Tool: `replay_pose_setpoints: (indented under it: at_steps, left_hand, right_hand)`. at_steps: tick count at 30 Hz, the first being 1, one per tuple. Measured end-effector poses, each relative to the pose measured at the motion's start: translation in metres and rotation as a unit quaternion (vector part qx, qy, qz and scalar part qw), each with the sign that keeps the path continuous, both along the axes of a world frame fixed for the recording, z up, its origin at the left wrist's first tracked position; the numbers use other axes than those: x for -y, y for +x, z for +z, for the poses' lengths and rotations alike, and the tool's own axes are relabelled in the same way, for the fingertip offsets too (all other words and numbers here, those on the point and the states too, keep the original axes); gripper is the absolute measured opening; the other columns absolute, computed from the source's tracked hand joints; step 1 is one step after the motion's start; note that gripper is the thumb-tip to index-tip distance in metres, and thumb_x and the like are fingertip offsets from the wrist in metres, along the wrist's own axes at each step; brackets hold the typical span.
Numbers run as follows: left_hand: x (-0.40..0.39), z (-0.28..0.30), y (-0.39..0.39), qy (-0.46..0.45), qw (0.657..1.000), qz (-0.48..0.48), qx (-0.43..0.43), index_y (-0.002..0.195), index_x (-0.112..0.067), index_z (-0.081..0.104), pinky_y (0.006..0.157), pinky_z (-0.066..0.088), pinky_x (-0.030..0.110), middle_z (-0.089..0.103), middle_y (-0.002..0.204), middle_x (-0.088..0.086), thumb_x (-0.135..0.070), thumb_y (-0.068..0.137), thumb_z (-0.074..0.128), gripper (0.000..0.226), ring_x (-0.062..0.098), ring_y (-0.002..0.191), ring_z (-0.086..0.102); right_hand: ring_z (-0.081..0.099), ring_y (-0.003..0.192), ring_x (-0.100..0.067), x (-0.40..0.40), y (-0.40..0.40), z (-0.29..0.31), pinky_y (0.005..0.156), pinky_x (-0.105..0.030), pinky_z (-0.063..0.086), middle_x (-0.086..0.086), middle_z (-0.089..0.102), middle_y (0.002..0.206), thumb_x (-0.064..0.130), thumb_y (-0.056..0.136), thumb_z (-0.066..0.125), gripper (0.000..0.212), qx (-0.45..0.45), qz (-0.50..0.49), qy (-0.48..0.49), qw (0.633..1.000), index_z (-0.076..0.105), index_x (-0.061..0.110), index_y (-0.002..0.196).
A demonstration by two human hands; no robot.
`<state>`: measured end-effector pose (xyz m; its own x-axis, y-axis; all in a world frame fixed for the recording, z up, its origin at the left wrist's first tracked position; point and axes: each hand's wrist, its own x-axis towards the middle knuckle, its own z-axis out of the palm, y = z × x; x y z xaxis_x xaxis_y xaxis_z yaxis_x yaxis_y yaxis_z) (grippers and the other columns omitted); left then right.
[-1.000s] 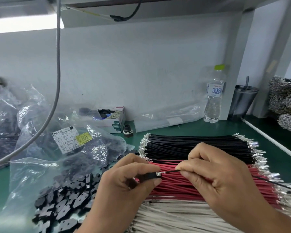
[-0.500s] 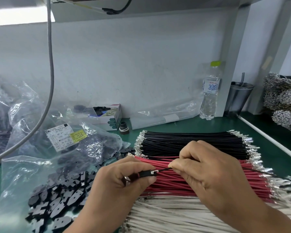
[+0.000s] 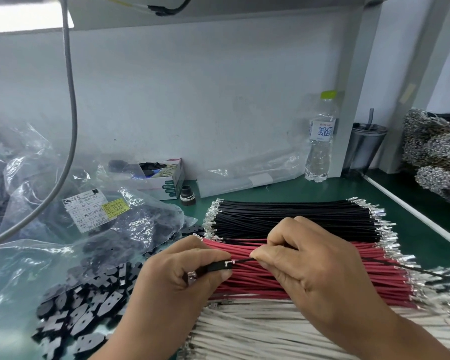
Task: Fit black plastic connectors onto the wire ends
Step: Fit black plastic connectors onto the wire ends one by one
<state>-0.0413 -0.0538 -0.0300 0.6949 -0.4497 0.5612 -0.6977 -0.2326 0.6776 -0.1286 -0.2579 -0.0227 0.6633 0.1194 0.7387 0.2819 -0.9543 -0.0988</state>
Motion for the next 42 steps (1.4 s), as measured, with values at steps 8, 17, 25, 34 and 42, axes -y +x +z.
replay_pose_setpoints:
  at_steps: [8,17,25,34,42]
  left_hand:
    - [0.000,-0.001,0.001,-0.024,0.998,-0.036,-0.044,0.088,-0.039,0.083,0.061,0.051,0.014,0.076,0.084,-0.009,-0.028,0.071,0.084,0.021,0.007,0.070,0.070]
    - [0.001,0.002,-0.002,-0.034,0.997,-0.046,-0.058,0.086,-0.040,0.083,0.061,0.051,0.014,0.077,0.082,-0.006,-0.027,0.070,0.086,0.020,0.008,0.067,0.069]
    - [0.002,0.003,-0.006,-0.024,0.998,-0.027,-0.051,0.086,-0.039,0.083,0.062,0.054,0.018,0.076,0.081,-0.008,-0.028,0.068,0.084,0.021,0.014,0.071,0.070]
    - [-0.006,0.007,0.006,-0.169,0.976,0.031,-0.132,0.093,-0.033,0.084,0.049,0.046,0.010,0.072,0.063,0.003,-0.021,0.072,0.083,0.025,0.003,0.050,0.059]
    - [-0.010,0.002,0.018,-0.219,0.952,0.046,-0.211,0.090,-0.032,0.084,0.043,0.046,0.019,0.078,0.077,0.007,-0.039,0.064,0.083,0.027,0.009,0.053,0.061]
  right_hand:
    - [0.052,0.075,-0.003,-0.006,0.004,-0.008,0.056,-0.023,0.046,0.017,0.054,0.085,0.037,0.097,0.058,0.020,-0.028,0.041,0.089,0.995,0.076,0.028,0.097]
    - [0.051,0.072,-0.003,-0.010,0.005,-0.007,0.059,-0.018,0.042,0.016,0.054,0.083,0.034,0.097,0.057,0.022,-0.010,0.049,0.096,0.994,0.075,0.022,0.090]
    - [0.052,0.072,-0.007,-0.015,0.008,-0.008,0.056,-0.027,0.047,0.012,0.055,0.083,0.025,0.094,0.065,0.014,-0.005,0.057,0.080,0.995,0.075,0.018,0.087]
    - [0.059,0.080,-0.022,-0.017,0.007,-0.001,0.061,-0.035,0.049,0.000,0.067,0.090,0.016,0.089,0.076,0.004,0.091,-0.029,-0.043,0.994,0.077,0.014,0.092]
    - [0.054,0.073,-0.010,-0.018,0.012,-0.009,0.053,-0.026,0.047,0.016,0.058,0.079,0.019,0.076,0.086,0.016,-0.079,-0.029,-0.015,0.996,0.073,0.029,0.077]
